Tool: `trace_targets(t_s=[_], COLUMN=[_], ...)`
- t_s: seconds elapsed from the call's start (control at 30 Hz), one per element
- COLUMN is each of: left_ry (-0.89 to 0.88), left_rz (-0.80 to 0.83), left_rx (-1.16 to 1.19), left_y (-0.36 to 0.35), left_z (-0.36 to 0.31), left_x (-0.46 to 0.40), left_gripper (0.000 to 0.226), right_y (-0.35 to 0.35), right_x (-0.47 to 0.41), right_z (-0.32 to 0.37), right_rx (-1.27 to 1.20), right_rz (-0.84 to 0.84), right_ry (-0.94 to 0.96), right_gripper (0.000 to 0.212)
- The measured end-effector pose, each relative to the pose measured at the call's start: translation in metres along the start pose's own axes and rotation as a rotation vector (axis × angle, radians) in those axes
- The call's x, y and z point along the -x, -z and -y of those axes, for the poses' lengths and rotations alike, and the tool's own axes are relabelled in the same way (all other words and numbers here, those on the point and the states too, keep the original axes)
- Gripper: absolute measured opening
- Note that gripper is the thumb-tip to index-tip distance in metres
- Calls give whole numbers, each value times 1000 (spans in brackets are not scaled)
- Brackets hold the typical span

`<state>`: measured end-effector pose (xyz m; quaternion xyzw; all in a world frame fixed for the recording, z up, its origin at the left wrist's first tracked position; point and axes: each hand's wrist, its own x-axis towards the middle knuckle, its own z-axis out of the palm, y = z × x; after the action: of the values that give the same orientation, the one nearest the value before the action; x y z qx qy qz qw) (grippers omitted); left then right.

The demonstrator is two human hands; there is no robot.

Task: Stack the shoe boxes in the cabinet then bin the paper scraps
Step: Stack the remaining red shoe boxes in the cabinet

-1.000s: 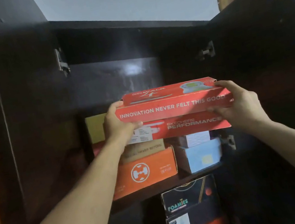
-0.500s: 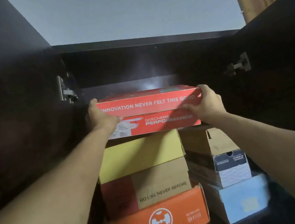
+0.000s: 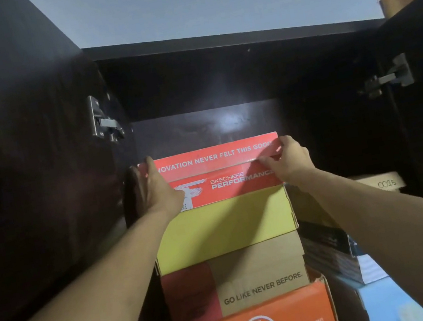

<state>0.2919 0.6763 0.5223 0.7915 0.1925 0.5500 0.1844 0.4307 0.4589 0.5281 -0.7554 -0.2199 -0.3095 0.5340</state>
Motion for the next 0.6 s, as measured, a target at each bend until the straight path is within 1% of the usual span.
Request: trace_targets(t_s=[0.2,0.27,0.3,0.37,0.43,0.5,0.6], left_ry=[60,107,115,95,40,-14,-99], left_rz=[220,217,182,86,40,92,265], left_rx=[-42,-60,-81,-101,-95,-82,-14], left_y=[6,7,6,4,0,-7,-19], left_z=[-5,-13,-17,-27,-41,-55,-81], left_x=[7,10,13,26,44,64,99], left_gripper=[124,127,126,118,107,100,85], right_y=[1,7,12,26,45,67,108], right_x=[12,17,20,28,38,50,71], right_z=[3,6,7,8,7,3,-6], right_rx=[34,79,108,149,152,169,239], right_rz=[27,63,83,117,131,134,172], right_ry=[-28,-14,-8,-16,-30,-36,-60], right_gripper=[50,54,57,65,71,72,66])
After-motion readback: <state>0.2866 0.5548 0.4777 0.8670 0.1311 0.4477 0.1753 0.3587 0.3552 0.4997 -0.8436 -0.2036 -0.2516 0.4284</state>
